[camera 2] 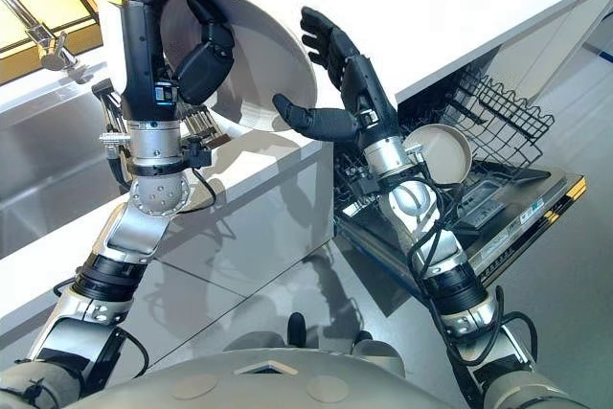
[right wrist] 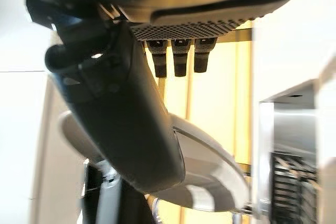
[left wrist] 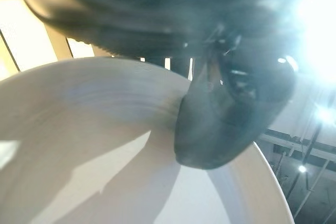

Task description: Pick up plates and place into dishwasher.

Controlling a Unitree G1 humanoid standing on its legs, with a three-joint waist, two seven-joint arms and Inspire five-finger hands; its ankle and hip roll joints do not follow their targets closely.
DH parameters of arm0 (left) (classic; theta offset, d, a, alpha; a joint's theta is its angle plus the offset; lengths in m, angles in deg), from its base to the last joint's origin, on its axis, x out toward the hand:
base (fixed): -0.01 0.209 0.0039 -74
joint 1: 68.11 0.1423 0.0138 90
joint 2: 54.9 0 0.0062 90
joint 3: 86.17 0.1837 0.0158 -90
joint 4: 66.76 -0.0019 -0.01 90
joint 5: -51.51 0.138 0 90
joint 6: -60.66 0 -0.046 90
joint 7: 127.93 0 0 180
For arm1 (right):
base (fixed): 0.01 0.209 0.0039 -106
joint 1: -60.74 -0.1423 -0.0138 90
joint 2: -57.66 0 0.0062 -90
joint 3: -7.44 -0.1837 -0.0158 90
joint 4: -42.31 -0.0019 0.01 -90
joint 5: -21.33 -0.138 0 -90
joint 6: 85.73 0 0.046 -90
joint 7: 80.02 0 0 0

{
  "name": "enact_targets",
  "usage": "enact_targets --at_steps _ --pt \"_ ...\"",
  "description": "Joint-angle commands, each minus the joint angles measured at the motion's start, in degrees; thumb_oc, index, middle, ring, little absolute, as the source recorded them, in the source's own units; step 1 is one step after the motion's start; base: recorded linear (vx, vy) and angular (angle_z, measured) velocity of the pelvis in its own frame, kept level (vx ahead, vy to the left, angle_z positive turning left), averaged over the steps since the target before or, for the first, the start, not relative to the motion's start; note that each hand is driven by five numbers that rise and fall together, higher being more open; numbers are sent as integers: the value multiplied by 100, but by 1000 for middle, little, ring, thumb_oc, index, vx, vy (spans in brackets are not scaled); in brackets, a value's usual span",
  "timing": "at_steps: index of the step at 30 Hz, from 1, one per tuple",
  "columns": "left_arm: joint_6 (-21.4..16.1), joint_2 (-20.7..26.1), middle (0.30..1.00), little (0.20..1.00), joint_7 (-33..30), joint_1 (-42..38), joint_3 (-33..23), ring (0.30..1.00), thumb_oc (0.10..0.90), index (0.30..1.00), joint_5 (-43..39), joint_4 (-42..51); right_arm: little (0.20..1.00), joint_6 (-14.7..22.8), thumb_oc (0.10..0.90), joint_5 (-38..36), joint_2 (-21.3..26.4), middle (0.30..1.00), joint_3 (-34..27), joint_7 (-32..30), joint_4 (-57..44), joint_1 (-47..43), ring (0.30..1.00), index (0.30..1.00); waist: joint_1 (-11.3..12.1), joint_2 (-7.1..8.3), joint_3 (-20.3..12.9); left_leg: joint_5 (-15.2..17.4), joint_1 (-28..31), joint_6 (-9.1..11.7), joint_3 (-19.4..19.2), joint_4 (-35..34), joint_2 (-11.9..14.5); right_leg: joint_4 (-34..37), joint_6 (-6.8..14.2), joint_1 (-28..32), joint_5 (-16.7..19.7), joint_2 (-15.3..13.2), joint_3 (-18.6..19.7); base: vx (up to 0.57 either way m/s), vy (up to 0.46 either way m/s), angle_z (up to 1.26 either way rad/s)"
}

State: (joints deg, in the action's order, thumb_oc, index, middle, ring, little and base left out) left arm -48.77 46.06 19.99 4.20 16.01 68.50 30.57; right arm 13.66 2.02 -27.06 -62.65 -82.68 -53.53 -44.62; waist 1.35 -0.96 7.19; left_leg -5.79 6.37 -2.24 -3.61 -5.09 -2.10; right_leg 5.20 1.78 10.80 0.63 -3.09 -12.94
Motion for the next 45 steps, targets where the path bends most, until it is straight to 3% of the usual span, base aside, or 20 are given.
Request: enact_targets --at_steps 1,8,19,20,21,22,30,36,45 --pt "-1029 5 300 200 -230 -425 321 300 100 300 268 414 200 262 100 7 -189 300 -190 -319 -217 -381 300 300 -36 -11 -321 891 423 113 -109 61 -65 -750 66 -202 -732 300 13 0 0 0" --pt "-1148 50 300 200 -123 -346 268 300 100 300 -13 708 200 365 100 59 -123 300 -292 -419 -213 -131 300 300 -83 -46 -302 850 387 128 -43 38 -63 -724 63 -222 -715 334 84 -2 -1 1" --pt "-1143 -351 300 200 1116 263 295 300 100 300 -1229 852 200 558 100 255 -189 300 -438 -589 -237 166 300 300 8 -41 -233 846 378 147 -27 57 -70 -558 85 -155 -627 304 -6 -2 -6 3" --pt "-1061 -359 385 299 1287 361 299 385 199 385 -1291 843 200 604 100 287 -185 300 -462 -622 -245 222 300 300 21 -43 -228 843 376 149 -38 56 -66 -544 85 -150 -618 302 -21 0 0 0" --pt "-979 -360 712 680 1387 428 307 712 580 712 -1336 816 200 649 100 297 -172 300 -496 -626 -236 256 300 300 26 -43 -219 846 379 149 -46 53 -63 -530 87 -141 -615 301 -27 0 0 0" --pt "-929 -331 900 900 1455 465 326 900 800 900 -1469 771 200 685 100 302 -148 300 -512 -659 -239 280 300 300 26 -46 -213 844 383 148 -50 52 -63 -523 88 -136 -611 301 -26 0 0 0" --pt "-244 -267 900 900 2401 870 180 900 800 900 -2369 417 200 978 100 296 -35 300 -835 -824 -136 472 300 300 55 -80 -189 838 396 153 -100 53 -37 -461 113 -116 -570 279 -64 0 0 0" --pt "-69 -157 900 900 2501 1171 -236 900 800 900 -2522 231 200 1111 100 352 68 300 -1235 -960 -139 607 300 300 110 -89 -199 829 395 153 -106 57 -34 -388 127 -93 -526 252 -116 1 -2 -1" --pt "55 124 900 900 2378 1532 -1023 900 800 900 -2388 -83 200 1236 100 855 309 300 -2086 -1987 138 741 300 300 149 -94 -226 821 401 181 -100 40 -12 -332 140 -65 -519 242 -138 11 -3 1"
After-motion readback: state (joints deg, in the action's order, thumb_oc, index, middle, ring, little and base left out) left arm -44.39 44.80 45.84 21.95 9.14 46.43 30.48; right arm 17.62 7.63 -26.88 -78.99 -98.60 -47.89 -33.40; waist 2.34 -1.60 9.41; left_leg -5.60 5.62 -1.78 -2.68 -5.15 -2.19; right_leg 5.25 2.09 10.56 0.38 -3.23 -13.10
